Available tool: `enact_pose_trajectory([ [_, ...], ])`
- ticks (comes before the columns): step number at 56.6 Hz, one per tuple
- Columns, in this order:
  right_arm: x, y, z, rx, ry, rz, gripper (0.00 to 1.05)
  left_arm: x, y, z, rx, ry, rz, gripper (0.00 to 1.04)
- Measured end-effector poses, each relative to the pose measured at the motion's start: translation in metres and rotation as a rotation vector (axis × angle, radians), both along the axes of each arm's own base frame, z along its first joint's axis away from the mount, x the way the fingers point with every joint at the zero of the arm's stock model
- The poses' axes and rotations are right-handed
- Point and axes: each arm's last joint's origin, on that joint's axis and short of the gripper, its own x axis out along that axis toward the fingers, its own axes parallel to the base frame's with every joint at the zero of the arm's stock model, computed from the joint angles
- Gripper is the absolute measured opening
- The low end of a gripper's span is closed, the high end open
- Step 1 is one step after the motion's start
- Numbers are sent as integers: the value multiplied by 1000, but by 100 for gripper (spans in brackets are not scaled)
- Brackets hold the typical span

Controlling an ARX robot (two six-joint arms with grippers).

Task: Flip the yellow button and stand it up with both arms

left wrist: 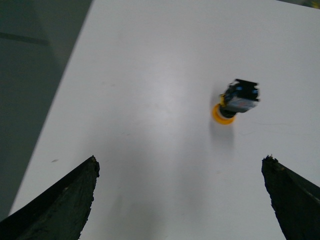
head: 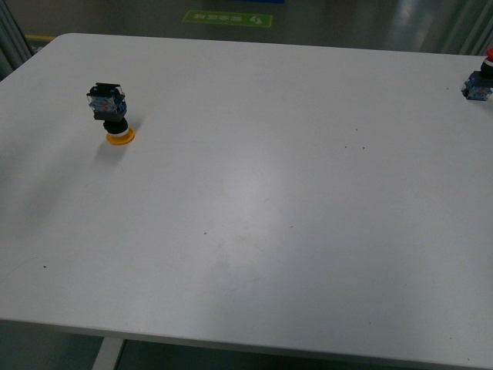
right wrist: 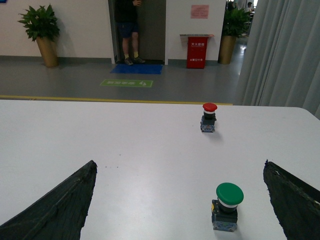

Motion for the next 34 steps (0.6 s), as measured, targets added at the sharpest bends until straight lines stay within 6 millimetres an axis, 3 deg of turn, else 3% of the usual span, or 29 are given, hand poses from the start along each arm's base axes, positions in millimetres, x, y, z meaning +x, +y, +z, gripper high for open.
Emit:
enact_pose_trajectory([
  [9, 0, 0, 0, 0, 0, 0, 97, 53, -15, 7, -29, 3, -182, 98],
  [34, 0, 0, 0, 0, 0, 0, 97, 126, -47, -29, -64, 208, -214, 98],
])
